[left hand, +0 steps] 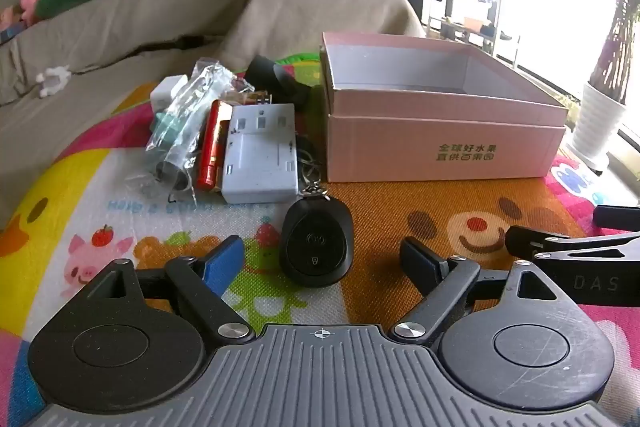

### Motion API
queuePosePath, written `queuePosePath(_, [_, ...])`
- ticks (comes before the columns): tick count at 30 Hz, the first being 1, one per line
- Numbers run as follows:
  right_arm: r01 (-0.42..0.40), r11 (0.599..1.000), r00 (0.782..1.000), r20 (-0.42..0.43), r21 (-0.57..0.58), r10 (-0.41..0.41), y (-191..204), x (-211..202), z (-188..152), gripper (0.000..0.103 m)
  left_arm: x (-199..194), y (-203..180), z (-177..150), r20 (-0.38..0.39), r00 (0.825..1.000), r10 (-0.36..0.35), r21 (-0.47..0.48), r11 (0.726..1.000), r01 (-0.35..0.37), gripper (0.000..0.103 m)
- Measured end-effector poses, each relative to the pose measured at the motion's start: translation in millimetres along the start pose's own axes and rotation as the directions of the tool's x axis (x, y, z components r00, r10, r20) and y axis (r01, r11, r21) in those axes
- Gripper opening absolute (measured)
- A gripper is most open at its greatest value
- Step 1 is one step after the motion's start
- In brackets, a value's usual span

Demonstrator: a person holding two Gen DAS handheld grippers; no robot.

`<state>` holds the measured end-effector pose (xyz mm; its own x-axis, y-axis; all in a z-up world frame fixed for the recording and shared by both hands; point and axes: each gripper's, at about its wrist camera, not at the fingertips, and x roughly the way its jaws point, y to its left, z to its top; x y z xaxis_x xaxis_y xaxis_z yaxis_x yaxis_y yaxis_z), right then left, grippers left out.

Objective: Organize rigid objects

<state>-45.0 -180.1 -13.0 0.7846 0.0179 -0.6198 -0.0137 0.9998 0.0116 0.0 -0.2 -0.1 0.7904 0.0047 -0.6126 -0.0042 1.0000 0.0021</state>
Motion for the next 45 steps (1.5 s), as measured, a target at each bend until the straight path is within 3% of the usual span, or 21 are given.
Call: queuePosePath(45, [0.003,1.000,1.000,-0.001,-0.001,-0.003,0.6,-0.1,0.2,0.103,0.0,0.1,0.1,0.000,1.000,-0.002,-0.003,1.000,0.002,0.089])
